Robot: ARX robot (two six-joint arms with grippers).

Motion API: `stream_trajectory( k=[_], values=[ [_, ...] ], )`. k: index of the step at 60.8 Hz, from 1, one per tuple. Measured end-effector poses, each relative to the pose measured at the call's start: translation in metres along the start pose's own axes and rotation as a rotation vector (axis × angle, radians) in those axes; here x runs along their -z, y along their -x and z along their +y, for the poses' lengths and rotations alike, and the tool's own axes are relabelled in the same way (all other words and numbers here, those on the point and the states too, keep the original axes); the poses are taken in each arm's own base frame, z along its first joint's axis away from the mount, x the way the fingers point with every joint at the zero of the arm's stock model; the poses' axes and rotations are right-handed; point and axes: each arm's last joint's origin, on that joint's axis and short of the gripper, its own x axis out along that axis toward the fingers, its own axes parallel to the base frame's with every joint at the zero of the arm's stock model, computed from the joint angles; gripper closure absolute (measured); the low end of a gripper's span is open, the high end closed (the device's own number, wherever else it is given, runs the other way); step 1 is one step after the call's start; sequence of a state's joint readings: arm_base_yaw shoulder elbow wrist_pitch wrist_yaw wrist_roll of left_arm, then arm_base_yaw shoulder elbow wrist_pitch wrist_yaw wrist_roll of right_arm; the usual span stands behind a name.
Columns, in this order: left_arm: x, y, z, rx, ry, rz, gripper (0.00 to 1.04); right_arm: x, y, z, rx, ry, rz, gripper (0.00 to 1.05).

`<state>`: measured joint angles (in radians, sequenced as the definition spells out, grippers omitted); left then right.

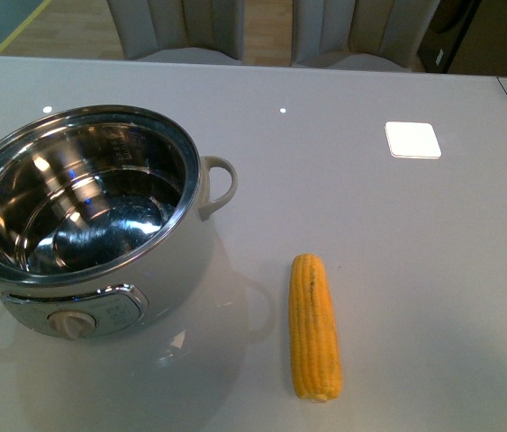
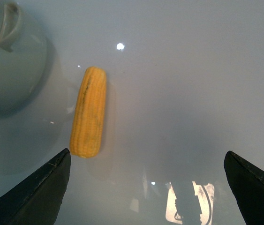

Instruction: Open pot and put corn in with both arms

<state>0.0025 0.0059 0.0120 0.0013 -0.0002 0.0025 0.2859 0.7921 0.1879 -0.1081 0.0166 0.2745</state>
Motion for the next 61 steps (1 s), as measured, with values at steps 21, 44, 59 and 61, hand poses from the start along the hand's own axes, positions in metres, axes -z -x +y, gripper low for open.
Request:
stream_trajectory(
  k=[21, 44, 59, 61],
  values=[
    [0.000, 0.000, 0.000, 0.000, 0.000, 0.000, 0.07, -0.025, -0.100, 0.031, 0.057, 0.073, 0.062, 0.09],
    [0.000, 0.000, 0.000, 0.000, 0.000, 0.000, 0.07, -0.013, -0.193, 0.060, 0.035, 0.151, 0.198, 0.09],
    [0.000, 0.000, 0.000, 0.000, 0.000, 0.000, 0.07, -0.006, -0.209, 0.074, -0.031, 0.172, 0.235, 0.09],
    [0.000, 0.000, 0.000, 0.000, 0.000, 0.000, 0.07, -0.004, -0.210, 0.075, -0.035, 0.174, 0.241, 0.09]
  ],
)
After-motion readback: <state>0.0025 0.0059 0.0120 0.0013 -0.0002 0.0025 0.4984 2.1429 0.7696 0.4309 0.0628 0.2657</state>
